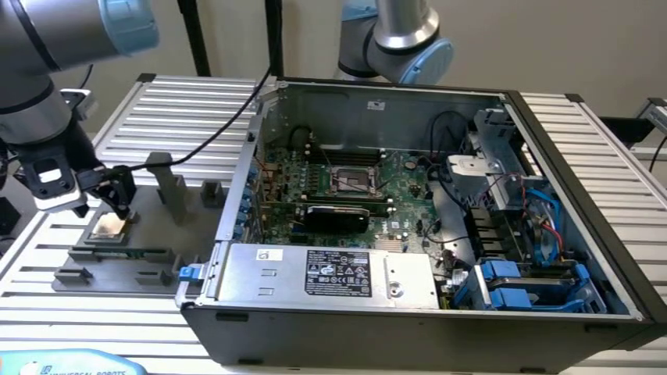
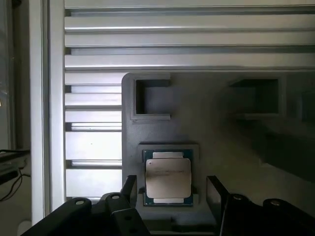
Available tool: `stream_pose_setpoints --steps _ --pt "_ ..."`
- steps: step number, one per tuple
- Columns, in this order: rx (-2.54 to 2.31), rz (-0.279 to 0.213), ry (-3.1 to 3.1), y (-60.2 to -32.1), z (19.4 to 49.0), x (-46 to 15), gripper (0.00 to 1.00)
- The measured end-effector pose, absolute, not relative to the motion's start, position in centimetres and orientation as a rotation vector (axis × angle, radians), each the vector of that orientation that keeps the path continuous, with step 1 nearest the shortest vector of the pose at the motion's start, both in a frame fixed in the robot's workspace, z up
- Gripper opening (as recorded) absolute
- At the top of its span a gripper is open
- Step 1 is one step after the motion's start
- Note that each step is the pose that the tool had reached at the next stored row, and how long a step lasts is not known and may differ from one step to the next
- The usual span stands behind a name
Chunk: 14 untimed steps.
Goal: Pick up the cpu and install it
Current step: 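Pick up the cpu and move it towards the insertion slot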
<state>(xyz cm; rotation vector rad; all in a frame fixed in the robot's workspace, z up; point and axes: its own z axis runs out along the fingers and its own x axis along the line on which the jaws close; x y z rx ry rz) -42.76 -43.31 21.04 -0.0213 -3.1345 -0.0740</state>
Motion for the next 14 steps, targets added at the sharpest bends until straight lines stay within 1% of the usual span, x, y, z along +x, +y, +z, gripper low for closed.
stream_pose_setpoints --steps 7,14 --pt "-0.004 -0.074 -3.134 -43.2 19.6 -42.8 0.67" --pt "0.006 -0.074 -3.134 -43.2 19.2 -42.8 0.67"
